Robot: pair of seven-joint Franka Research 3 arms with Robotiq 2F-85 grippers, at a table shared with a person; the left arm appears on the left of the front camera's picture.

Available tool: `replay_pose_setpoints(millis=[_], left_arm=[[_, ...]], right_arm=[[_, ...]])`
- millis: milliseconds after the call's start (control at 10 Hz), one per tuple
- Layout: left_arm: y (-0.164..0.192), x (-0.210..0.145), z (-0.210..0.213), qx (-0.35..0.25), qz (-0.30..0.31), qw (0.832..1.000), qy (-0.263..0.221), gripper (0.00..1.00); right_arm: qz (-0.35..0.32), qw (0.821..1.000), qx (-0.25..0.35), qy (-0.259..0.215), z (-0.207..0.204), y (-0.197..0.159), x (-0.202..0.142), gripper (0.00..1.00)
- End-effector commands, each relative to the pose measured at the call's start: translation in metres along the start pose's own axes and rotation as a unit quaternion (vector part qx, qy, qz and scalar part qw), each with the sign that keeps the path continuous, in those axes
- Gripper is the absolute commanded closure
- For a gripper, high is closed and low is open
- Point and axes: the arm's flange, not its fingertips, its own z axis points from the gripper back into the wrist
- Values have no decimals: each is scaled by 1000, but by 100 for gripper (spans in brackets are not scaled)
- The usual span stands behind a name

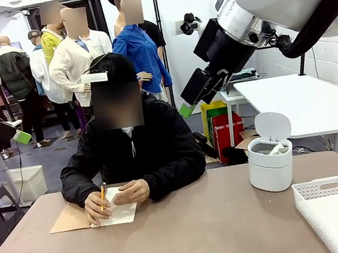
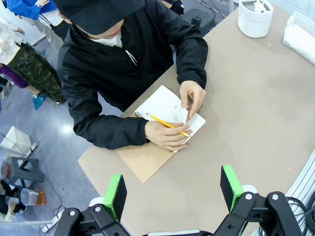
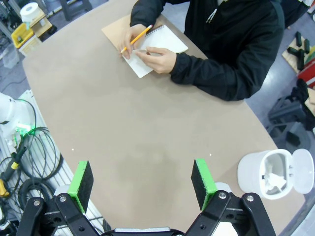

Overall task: Sort the paper based on its condition.
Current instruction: If a person hands you a paper, place it in the Organizing basket , and if it's crumpled, put it in the Trash can.

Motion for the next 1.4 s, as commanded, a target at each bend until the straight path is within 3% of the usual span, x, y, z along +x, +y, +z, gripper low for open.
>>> replay_pose_setpoints(millis=[0,1300], left_arm=[[0,0,-1,-1,1,1000,1,0],[0,0,-1,-1,1,1000,1,0]], right_arm=[[-2,1000,-1,-1,0,0,0,0],[-2,1000,-1,-1,0,0,0,0]])
